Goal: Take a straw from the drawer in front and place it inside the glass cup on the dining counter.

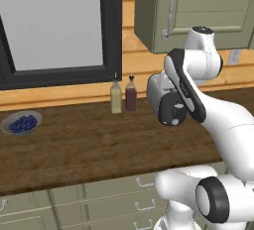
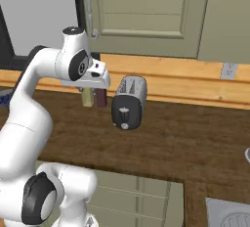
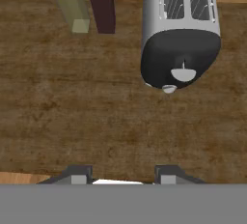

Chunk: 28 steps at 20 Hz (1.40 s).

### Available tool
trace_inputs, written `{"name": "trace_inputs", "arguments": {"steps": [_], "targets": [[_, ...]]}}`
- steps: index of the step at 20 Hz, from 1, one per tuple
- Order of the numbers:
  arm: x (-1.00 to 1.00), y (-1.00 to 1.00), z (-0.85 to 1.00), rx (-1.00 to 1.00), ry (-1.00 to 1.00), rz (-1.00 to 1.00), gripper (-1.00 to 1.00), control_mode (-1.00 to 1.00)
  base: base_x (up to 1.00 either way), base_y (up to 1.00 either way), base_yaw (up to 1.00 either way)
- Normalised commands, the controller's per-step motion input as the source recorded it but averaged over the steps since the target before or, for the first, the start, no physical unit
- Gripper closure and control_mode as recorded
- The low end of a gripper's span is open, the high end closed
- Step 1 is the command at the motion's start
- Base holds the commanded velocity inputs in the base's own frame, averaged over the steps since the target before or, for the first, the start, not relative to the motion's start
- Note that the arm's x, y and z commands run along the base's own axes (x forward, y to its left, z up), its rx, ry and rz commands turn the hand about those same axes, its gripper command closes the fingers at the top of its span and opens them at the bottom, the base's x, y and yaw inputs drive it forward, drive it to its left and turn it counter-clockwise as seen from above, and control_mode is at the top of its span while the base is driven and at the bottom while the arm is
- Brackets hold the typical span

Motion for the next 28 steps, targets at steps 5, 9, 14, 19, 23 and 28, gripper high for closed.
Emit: {"name": "trace_inputs", "arguments": {"steps": [5,9,14,19,23,28], "targets": [[-0.05,0.00,-0.03,0.00,0.00,0.00,-1.00,1.00,-0.15,0.10,-0.02],[0.00,0.00,0.00,0.00,0.00,0.00,-1.00,1.00,-0.61,0.57,-0.19],[0.00,0.00,0.00,0.00,0.00,0.00,-1.00,1.00,-0.46,0.85,-0.30],[0.00,0.00,0.00,0.00,0.00,0.00,-1.00,1.00,-0.20,0.98,-0.39],[0.00,0.00,0.00,0.00,0.00,0.00,-1.00,1.00,-0.12,0.92,-0.50],[0.00,0.00,0.00,0.00,0.00,0.00,-1.00,1.00,-0.21,0.79,-0.55]]}}
